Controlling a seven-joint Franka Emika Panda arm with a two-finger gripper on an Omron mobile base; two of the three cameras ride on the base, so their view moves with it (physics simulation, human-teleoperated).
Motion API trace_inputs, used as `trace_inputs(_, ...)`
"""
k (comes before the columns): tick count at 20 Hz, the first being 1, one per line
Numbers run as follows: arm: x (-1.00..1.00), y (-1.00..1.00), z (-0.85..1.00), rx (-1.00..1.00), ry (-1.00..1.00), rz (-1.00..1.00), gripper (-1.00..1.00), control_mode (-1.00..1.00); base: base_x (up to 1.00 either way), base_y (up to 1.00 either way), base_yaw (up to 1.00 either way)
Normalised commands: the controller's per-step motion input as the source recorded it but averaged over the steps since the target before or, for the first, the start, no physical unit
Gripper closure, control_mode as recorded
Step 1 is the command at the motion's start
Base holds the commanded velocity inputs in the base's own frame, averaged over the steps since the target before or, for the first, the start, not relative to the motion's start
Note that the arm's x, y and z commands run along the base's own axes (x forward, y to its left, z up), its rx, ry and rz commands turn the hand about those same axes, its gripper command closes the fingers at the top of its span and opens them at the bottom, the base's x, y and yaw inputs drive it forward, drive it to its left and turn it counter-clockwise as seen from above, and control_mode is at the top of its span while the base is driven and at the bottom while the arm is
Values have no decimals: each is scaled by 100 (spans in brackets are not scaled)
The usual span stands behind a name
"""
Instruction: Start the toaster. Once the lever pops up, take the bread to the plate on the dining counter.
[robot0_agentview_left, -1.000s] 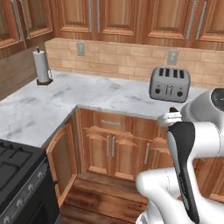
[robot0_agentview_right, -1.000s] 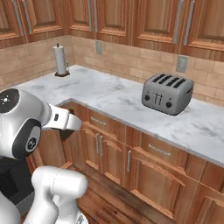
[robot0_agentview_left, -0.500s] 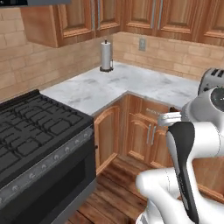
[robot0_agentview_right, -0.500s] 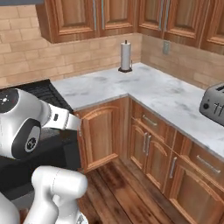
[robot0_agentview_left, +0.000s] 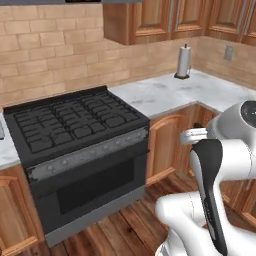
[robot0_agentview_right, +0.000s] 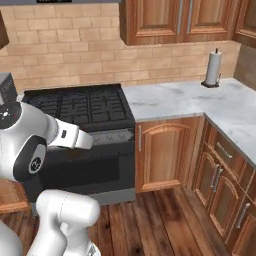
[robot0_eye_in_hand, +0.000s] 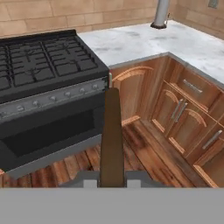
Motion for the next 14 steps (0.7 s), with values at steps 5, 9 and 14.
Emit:
trace_inputs(5, 0, 0, 0, 0, 0, 0, 100, 100, -53, 0, 57)
trace_inputs(9, 0, 0, 0, 0, 0, 0, 100, 100, -49, 0, 56)
trace_inputs(14, 0, 0, 0, 0, 0, 0, 100, 100, -47, 0, 55)
